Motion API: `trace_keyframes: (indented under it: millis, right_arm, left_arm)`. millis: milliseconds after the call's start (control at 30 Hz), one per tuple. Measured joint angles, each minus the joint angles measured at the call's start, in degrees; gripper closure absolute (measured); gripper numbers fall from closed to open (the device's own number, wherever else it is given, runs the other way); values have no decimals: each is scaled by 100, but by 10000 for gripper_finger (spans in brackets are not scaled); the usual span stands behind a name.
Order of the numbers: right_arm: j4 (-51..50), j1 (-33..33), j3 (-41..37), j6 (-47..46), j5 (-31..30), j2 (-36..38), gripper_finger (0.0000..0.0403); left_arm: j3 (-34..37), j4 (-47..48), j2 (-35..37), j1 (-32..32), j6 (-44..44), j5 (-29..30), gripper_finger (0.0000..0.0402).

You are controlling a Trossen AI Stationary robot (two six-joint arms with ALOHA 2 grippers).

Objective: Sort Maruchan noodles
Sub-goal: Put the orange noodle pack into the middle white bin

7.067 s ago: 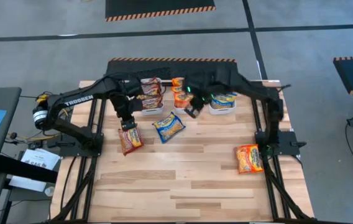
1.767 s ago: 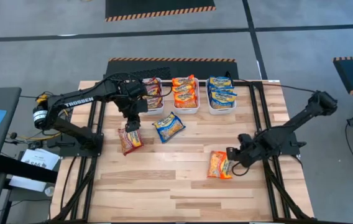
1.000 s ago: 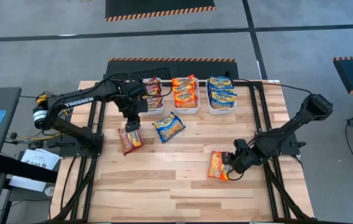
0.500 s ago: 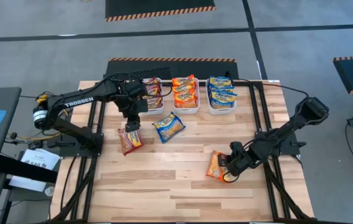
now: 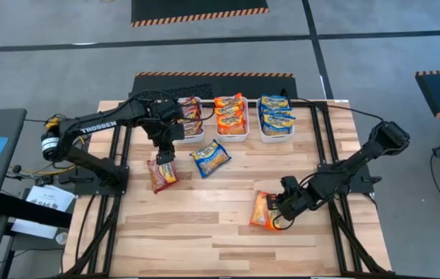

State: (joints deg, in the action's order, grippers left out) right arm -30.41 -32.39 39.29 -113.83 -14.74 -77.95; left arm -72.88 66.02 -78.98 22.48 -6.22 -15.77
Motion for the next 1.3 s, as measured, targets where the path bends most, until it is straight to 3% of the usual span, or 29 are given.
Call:
trace_keyframes:
  millis: [333,733,1000,1200,1300]
  right_arm:
    - [-1759,679,1439,1799,-536,2,398]
    - [-2044,2431,2653,5629,-605,2,399]
    - [-1535,4136,3339,8789,-7,9,399]
    - [-435,5244,3639,10912,827,-104,399]
    - [-359,5648,3887,11863,1258,-414,399]
  left_arm:
    - [0,2,0,2,401,370,310]
    - [0,260,0,2,977,455,310]
    - [0,266,0,2,1214,461,310]
    - [0,262,0,2,1413,466,310]
    - [0,260,0,1,1582,522,310]
